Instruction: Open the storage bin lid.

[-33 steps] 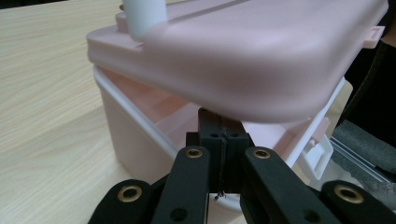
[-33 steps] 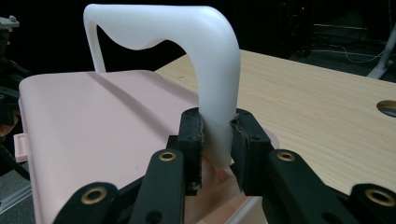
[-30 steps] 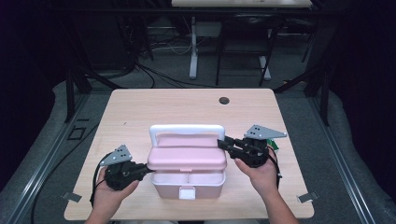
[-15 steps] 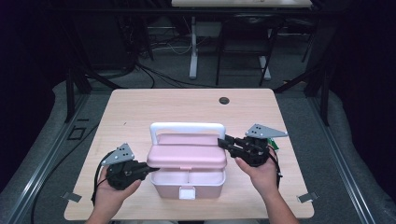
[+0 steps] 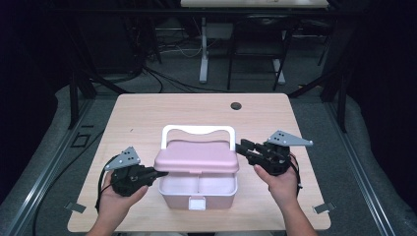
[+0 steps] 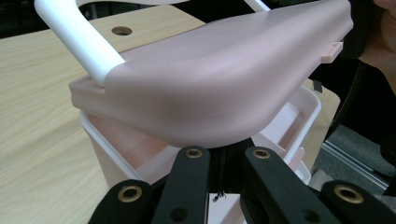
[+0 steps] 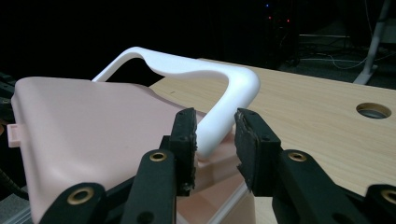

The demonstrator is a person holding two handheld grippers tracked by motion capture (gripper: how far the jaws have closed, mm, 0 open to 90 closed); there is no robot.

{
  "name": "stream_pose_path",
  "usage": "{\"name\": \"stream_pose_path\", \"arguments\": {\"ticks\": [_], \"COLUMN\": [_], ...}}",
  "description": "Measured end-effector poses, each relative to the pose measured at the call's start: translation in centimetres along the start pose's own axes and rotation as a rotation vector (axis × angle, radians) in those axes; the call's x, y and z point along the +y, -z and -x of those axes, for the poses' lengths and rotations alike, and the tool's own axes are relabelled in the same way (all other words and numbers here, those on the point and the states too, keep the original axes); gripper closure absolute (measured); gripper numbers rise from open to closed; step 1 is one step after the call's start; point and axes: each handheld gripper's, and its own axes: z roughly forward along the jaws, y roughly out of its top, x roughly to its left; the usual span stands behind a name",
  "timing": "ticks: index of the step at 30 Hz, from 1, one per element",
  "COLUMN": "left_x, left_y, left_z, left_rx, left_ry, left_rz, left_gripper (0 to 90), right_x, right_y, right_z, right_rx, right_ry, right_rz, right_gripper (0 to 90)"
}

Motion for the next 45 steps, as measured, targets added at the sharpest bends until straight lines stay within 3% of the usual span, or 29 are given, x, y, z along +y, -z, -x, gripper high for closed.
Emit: {"name": "stream_pose_path", "arguments": {"ticks": [16,24,39,45], "left_x": [1.9,3.0,4.4,4.8], "left_y": [0.1,0.1,-0.1,-0.1], "left_z": [-0.5,-0.9,-1.6,-1.8], "left_rx": [0.007,0.010,0.010,0.017], "left_ry": [0.000,0.008,0.022,0.019], "left_rz": [0.021,0.025,0.032,0.027], "left_gripper": [90.0,90.0,90.0,90.0], "right_x": [-1.7,-3.7,-5.2,-5.5], "right_y": [1.7,0.9,-1.3,-1.7], "right_z": [0.3,-0.6,-2.2,-2.9], "right_rx": [-0.026,-0.002,0.031,0.023], "right_ry": [-0.019,-0.017,0.019,0.059], "right_rz": [-0.005,-0.039,-0.091,-0.107], "right_gripper": [73.4,74.0,75.1,86.0]}}
